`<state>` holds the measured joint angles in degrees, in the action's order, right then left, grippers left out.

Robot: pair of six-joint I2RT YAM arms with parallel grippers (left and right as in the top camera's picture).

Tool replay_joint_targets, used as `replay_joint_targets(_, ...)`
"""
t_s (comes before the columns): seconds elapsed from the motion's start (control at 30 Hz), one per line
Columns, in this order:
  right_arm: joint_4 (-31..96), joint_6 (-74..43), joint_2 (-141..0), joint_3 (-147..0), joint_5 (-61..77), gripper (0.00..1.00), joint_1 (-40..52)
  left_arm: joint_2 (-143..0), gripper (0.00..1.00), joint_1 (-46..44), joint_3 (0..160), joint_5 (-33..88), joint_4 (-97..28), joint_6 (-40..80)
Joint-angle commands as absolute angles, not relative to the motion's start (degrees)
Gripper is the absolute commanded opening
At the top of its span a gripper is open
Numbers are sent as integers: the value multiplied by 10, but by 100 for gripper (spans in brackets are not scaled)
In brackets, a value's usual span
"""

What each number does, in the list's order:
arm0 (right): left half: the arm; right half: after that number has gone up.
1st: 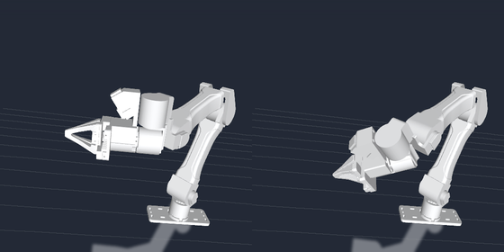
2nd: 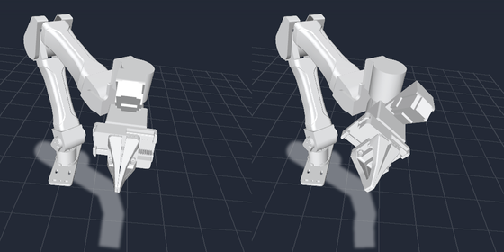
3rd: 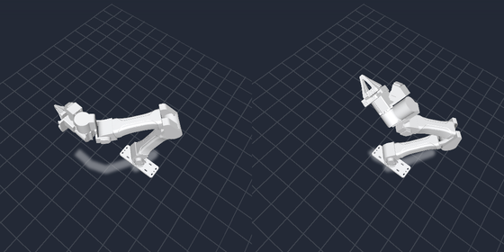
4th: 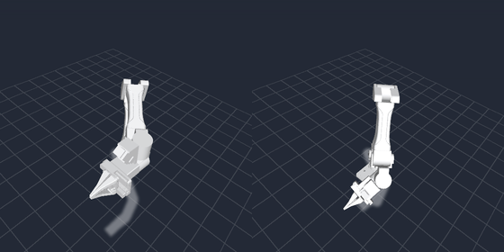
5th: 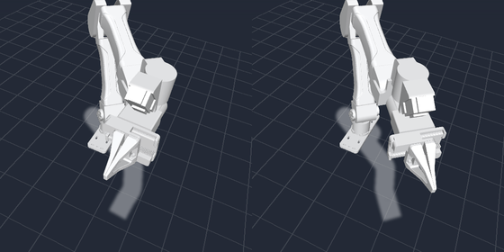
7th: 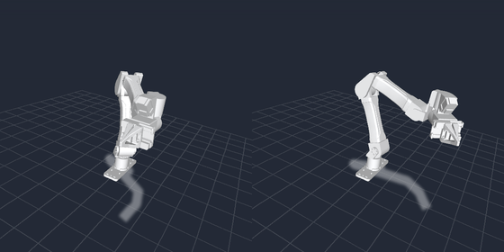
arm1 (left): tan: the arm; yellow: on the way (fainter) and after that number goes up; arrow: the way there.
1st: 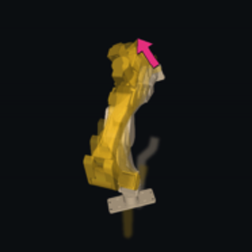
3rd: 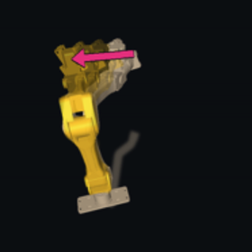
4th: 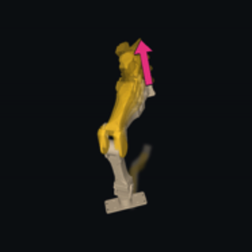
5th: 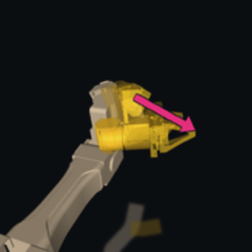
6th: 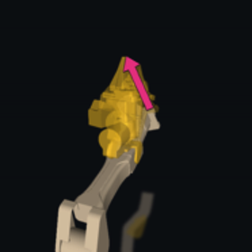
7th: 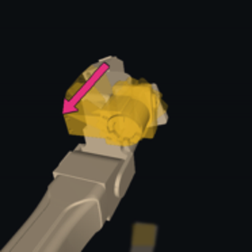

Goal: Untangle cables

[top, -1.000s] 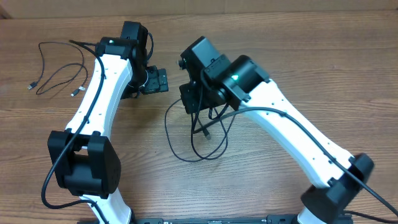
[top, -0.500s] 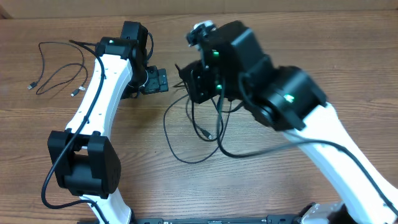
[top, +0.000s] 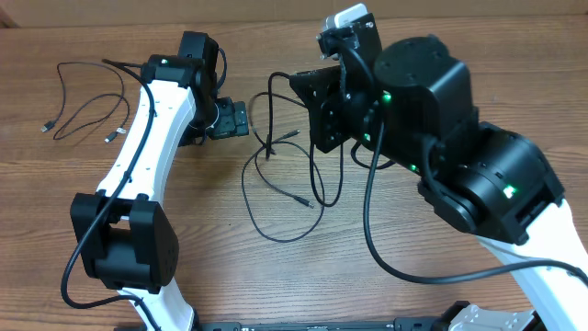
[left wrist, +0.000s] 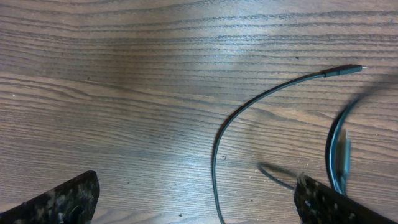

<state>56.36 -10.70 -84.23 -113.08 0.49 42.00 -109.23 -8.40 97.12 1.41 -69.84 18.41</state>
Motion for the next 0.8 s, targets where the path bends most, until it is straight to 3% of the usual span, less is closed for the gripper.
replay_joint_targets(0.0, 558, -109, -849, -1140, -43, 4, 419, -1084, 99, -83, 966, 9, -698, 180)
replay_joint_targets(0.23, 550, -189, -849, -1140, -102, 4, 419, -1084, 99, -83, 966, 9, -698, 180)
replay_joint_targets(0.53, 569, -188, -849, -1140, -112, 4, 417, -1084, 100, -83, 966, 9, -698, 180)
replay_joint_targets(0.77, 602, -186, -853, -1138, -211, 4, 402, -1084, 99, -83, 966, 9, -698, 180)
